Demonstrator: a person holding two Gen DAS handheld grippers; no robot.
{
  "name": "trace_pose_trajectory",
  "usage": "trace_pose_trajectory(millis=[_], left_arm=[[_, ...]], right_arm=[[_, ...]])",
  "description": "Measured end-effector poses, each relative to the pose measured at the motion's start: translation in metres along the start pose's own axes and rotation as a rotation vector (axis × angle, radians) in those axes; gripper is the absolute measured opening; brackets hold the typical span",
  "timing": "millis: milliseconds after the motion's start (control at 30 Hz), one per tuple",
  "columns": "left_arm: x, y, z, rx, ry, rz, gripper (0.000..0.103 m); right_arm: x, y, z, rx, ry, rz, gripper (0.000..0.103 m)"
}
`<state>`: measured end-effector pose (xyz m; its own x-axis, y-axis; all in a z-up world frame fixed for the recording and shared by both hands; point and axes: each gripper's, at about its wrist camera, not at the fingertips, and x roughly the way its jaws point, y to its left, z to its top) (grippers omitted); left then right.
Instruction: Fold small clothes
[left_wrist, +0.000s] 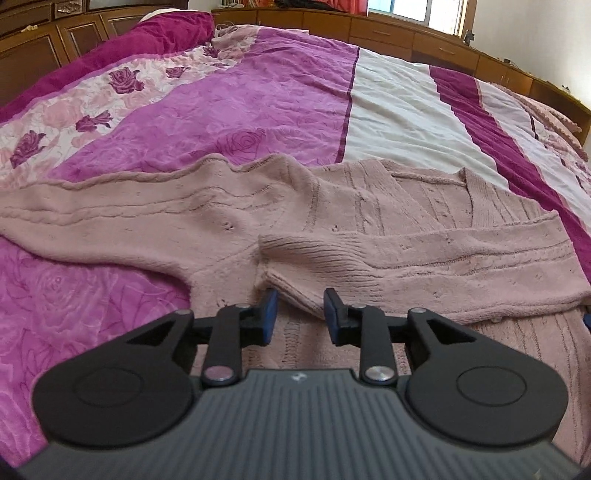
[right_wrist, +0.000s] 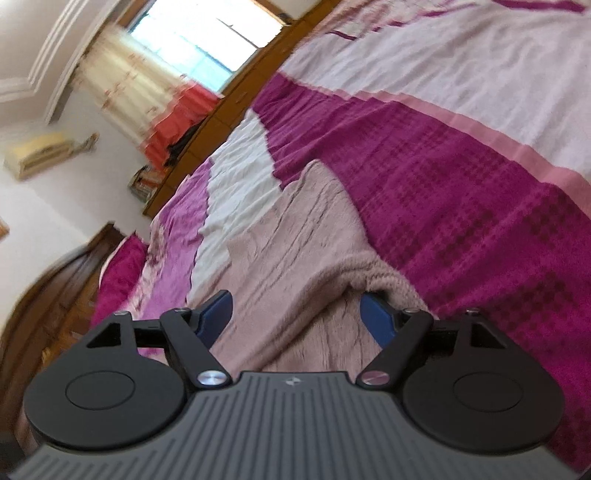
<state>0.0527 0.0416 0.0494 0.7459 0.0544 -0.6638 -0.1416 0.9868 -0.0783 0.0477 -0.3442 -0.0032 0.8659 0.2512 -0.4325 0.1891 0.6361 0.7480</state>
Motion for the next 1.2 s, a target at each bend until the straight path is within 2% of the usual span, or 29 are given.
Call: trace_pose_trajectory(millis=[33, 67, 100, 133, 200, 267, 333, 400, 500, 567, 600, 633, 700, 767, 900, 1067, 1200], left_arm=[[0.000, 0.001, 0.001, -0.004, -0.001, -0.003, 0.030], [-0.001, 0.001, 0.001, -0.008, -0.002, -0.005, 0.030], [-0.003, 0.002, 0.001, -0.013, -0.003, -0.006, 0.030], [-0.003, 0.003, 0.002, -0.017, -0.005, -0.008, 0.030], [-0.008, 0.006, 0.002, -0.026, -0.014, -0.017, 0.030], [-0.013, 0.010, 0.003, -0.031, -0.024, -0.020, 0.030], [-0.017, 0.015, 0.005, -0.036, -0.033, -0.019, 0.031], [-0.017, 0.020, 0.009, -0.038, -0.039, -0.018, 0.042], [-0.013, 0.027, 0.016, -0.049, -0.051, -0.014, 0.045], [-0.008, 0.029, 0.022, -0.052, -0.044, -0.033, 0.045], [-0.004, 0.030, 0.025, -0.053, -0.038, -0.046, 0.046], [-0.001, 0.031, 0.027, -0.052, -0.033, -0.058, 0.046], [0.007, 0.031, 0.030, -0.050, -0.023, -0.078, 0.049], [0.015, 0.032, 0.032, -0.054, -0.010, -0.088, 0.050], [0.028, 0.033, 0.035, -0.087, 0.012, -0.125, 0.050], [0.035, 0.033, 0.037, -0.097, 0.015, -0.145, 0.050], [0.038, 0.036, 0.037, -0.084, 0.014, -0.134, 0.050]], right_arm=[[0.002, 0.000, 0.003, 0.012, 0.003, 0.001, 0.063], [0.005, 0.001, 0.006, 0.006, 0.009, -0.014, 0.054], [0.008, 0.003, 0.008, -0.013, 0.018, -0.045, 0.034], [0.010, 0.005, 0.009, -0.032, 0.025, -0.080, 0.020], [0.008, 0.002, 0.010, -0.034, 0.014, -0.114, 0.015], [0.003, -0.002, 0.011, -0.030, -0.001, -0.138, 0.014], [0.001, -0.004, 0.011, -0.042, 0.008, -0.147, 0.014], [0.001, -0.003, 0.012, -0.054, 0.039, -0.150, 0.014], [-0.004, 0.006, 0.015, -0.074, 0.073, -0.188, 0.021], [-0.011, 0.015, 0.017, -0.102, 0.085, -0.184, 0.037], [-0.017, 0.020, 0.018, -0.120, 0.086, -0.177, 0.052], [-0.020, 0.027, 0.020, -0.145, 0.081, -0.169, 0.063], [-0.023, 0.043, 0.026, -0.208, 0.072, -0.146, 0.070], [-0.017, 0.060, 0.034, -0.274, 0.091, -0.124, 0.072], [0.017, 0.086, 0.051, -0.308, 0.152, -0.127, 0.073], [0.082, 0.103, 0.069, -0.236, 0.245, -0.153, 0.073], [0.125, 0.110, 0.070, -0.209, 0.260, -0.225, 0.073]])
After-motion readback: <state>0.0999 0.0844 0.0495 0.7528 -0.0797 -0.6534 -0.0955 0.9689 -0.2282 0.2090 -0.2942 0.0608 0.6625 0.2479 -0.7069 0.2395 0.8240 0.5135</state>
